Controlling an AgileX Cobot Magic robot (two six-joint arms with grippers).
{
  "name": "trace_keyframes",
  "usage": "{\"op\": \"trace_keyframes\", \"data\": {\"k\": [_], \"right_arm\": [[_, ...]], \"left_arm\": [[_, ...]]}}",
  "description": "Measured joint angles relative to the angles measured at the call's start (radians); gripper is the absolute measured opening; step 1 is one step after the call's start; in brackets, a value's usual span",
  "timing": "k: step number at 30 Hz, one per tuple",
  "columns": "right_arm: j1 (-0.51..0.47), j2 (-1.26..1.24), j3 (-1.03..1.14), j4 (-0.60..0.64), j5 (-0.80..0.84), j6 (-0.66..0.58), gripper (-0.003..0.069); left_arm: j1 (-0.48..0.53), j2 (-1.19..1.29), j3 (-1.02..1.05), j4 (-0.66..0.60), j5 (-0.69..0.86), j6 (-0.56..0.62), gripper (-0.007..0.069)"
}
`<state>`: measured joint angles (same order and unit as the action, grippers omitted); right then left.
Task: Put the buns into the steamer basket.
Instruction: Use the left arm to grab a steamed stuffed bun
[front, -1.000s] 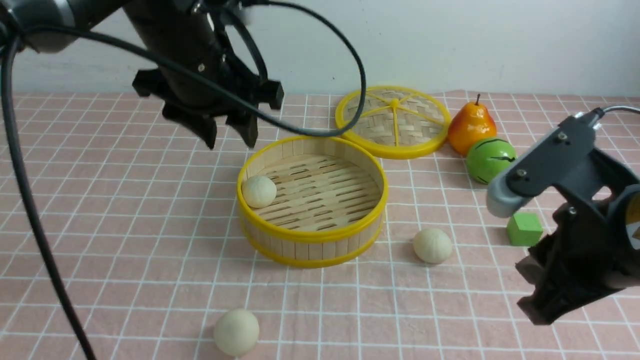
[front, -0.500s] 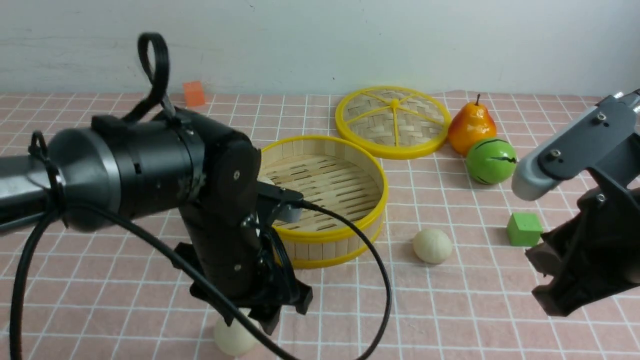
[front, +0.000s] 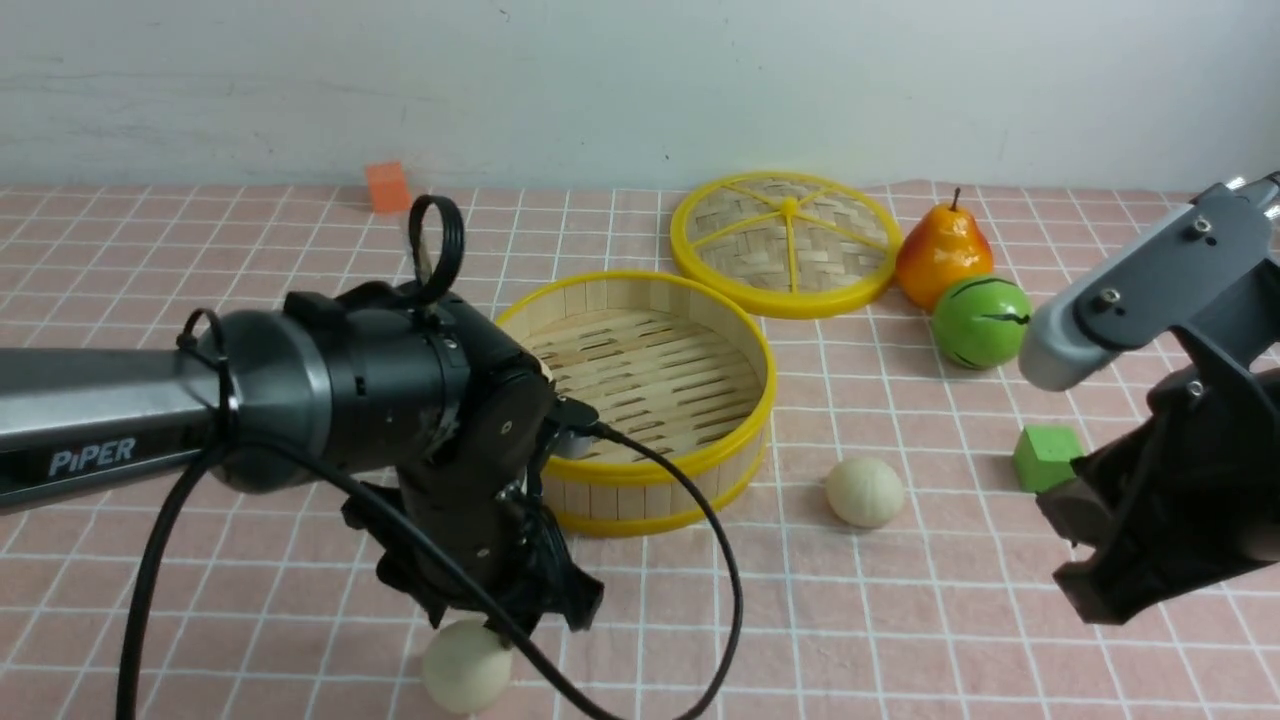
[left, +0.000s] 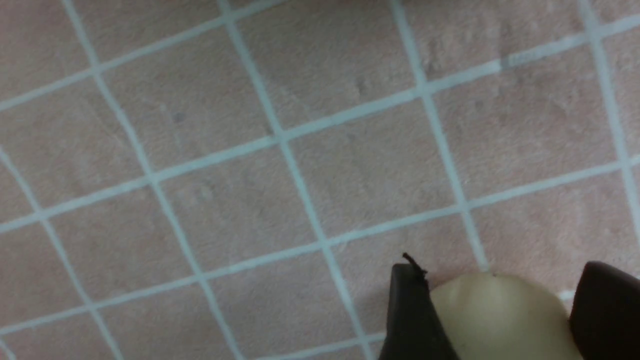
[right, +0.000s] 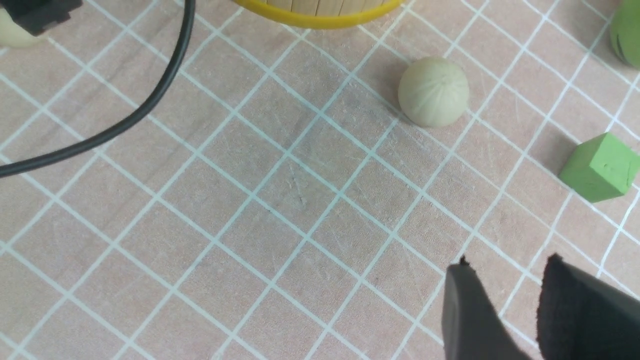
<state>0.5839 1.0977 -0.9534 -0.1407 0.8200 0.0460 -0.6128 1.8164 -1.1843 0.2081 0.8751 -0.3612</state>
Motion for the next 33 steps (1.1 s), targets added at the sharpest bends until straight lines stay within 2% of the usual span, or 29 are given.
{"op": "trace_keyframes", "data": {"k": [10,17,33], "right_arm": [[0.000,0.000,0.000,0.000,0.001,0.000,0.0232],[0.000,0.000,0.000,0.000,0.005,0.000,0.0238],[0.000,0.000,0.000,0.000,0.005,0.000,0.0238]], "left_arm": [[0.000,0.000,0.000,0.005,0.172,0.000,0.0412],[0.000,-0.007,0.013,-0.055,0.277,0.014,0.0412],[0.000,-0.168,0.049,-0.078,0.176,0.019,0.0412]]}}
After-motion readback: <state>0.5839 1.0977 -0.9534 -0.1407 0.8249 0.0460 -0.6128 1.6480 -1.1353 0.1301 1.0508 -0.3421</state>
